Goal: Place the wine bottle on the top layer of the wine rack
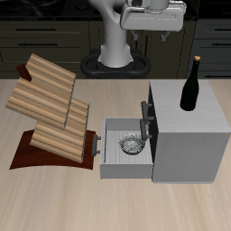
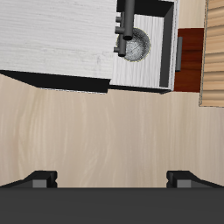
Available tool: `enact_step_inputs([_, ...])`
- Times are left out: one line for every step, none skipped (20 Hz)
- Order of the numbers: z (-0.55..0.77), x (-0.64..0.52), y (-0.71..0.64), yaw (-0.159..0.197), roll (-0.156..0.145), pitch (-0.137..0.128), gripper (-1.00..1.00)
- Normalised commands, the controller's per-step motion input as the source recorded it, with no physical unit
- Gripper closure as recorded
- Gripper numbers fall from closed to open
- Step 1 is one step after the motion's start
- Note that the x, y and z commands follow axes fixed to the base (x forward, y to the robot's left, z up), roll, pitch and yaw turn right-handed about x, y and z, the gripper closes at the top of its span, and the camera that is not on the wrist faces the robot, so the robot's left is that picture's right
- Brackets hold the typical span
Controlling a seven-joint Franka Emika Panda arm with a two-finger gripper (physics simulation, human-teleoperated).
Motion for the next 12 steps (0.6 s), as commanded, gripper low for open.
enact_step_inputs([0.02,-0.04,0.35,-0.061,0.195,0.013,-1.0])
enact_step_inputs([0.1,-0.03,0.35,-0.053,0.0,0.067,-1.0])
enact_step_inputs([0.04,-0.08,0.39,0.008,0.095,-0.054,-1.0])
enact_step_inputs([-0.04,0.15,-0.07,0.0,0.0,0.0,-1.0])
enact_step_inputs([0.07,0.0,0.4,-0.002,0.074,0.044,-1.0])
enact_step_inputs([0.2,-0.05,0.51,-0.045,0.229,-0.074,-1.0])
enact_step_inputs([0.05,0.13,0.24,-0.057,-0.045,-0.002,-1.0])
enact_step_inputs([0.05,-0.07,0.46,-0.069,0.304,0.002,-1.0])
enact_step_inputs([0.13,-0.02,0.35,0.061,0.17,-0.084,-1.0])
enact_step_inputs([0.01,0.16,0.15,-0.117,0.089,0.129,-1.0])
enact_step_inputs([0.15,-0.04,0.21,0.034,-0.09,-0.103,-1.0])
enact_step_inputs([0.01,0.09,0.18,-0.039,0.127,0.028,-1.0])
